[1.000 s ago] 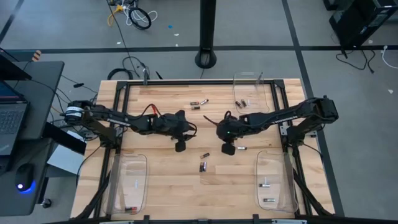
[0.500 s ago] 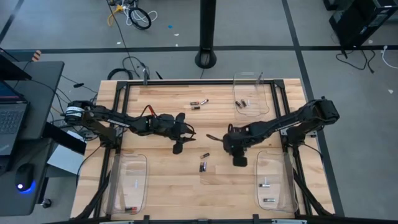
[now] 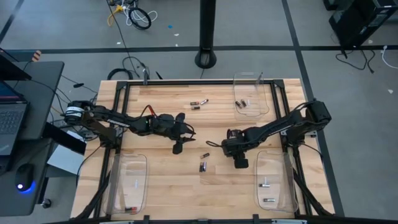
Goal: Sort batteries
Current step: Put the orange battery into the bottom left transparent bin
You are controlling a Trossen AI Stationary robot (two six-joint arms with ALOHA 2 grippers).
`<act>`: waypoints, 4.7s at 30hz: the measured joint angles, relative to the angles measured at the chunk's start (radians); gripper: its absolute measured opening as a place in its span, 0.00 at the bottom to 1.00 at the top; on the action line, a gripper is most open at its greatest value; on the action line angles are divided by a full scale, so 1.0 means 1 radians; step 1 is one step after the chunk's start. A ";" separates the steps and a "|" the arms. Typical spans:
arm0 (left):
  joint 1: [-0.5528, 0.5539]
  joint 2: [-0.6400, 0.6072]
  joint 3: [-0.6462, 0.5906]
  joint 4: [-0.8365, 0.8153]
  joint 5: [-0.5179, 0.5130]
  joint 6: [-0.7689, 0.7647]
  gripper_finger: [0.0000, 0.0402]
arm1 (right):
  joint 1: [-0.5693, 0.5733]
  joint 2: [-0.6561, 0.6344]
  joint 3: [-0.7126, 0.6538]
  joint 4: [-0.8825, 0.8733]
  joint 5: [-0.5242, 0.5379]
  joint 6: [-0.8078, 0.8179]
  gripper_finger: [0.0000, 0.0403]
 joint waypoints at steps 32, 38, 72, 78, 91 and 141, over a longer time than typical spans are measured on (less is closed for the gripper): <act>0.000 0.000 0.000 0.447 0.044 0.129 0.36 | -0.016 -0.363 0.020 0.604 0.232 -0.241 0.14; 0.000 0.004 0.035 0.506 0.093 0.132 0.36 | -0.021 -0.344 0.018 0.696 0.231 -0.287 0.14; -0.032 0.103 0.138 0.553 0.209 0.187 0.17 | -0.023 -0.330 0.018 0.768 0.209 -0.309 0.14; -0.032 0.104 0.137 0.558 0.208 0.189 0.15 | -0.023 -0.330 0.019 0.757 0.213 -0.298 0.16; -0.005 -0.102 0.136 0.242 0.259 0.232 0.15 | -0.001 -0.403 0.020 0.578 0.547 -0.246 0.40; -0.781 -0.332 0.155 -1.473 -0.049 -1.156 0.15 | -0.331 -0.425 -0.252 0.757 0.106 -0.175 0.38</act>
